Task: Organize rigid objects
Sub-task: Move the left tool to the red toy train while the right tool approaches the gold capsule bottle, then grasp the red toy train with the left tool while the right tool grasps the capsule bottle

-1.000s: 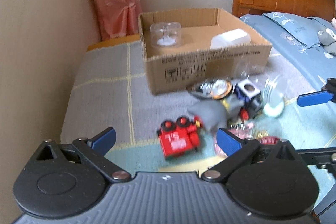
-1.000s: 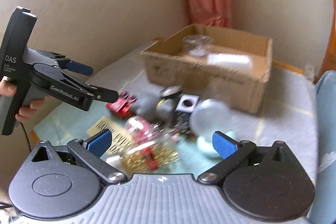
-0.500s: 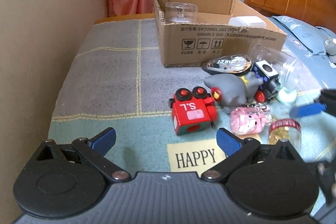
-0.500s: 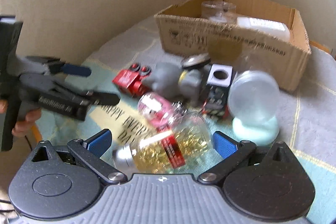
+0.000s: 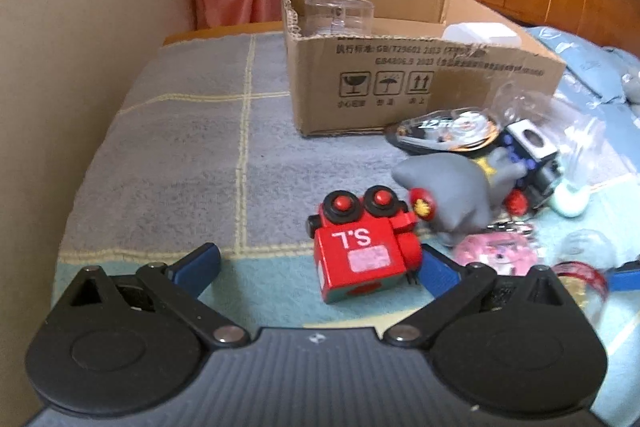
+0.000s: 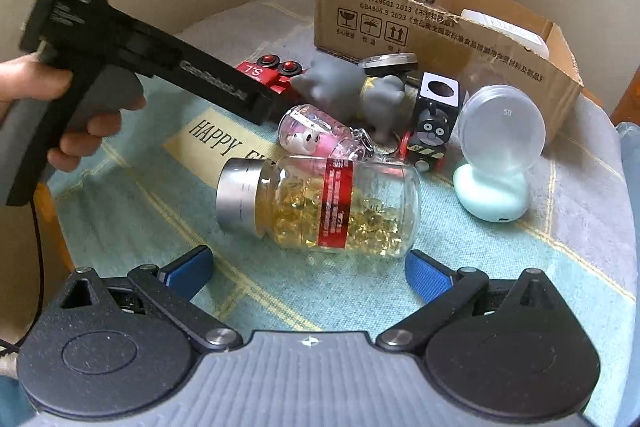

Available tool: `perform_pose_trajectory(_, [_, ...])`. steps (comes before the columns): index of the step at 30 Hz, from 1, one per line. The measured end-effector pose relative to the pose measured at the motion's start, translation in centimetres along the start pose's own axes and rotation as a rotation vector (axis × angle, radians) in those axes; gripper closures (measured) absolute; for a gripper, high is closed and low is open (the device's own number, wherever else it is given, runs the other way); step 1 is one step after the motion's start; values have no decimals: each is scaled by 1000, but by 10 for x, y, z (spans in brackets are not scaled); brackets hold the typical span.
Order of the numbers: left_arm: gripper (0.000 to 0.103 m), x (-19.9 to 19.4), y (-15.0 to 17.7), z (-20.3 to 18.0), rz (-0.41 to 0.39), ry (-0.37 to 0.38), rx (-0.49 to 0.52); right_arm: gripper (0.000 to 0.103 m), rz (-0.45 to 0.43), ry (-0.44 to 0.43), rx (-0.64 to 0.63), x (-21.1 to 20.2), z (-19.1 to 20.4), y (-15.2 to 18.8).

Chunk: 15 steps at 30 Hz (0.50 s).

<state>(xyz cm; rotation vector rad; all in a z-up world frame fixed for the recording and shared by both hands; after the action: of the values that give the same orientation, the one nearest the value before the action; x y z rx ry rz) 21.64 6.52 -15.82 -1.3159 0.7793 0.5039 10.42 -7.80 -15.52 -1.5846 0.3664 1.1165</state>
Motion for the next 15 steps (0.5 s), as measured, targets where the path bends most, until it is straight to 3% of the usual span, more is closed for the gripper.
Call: perform_pose_trajectory(15, [1,-1,5,11,-79,27,43,0,-69,31,40,3,2,-1])
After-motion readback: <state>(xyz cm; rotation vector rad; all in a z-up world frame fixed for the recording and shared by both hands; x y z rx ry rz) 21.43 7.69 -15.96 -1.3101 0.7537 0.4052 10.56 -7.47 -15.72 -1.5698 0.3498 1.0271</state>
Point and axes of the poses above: each gripper's, at about its wrist camera, not at the fingertips, and x roughly the way its jaws point, z to its left, y to its underside, the point moved 8 cm from there along x, roughly the way its jaws point, and after that the axes turned 7 degrees about x, right-handed, at the moved point
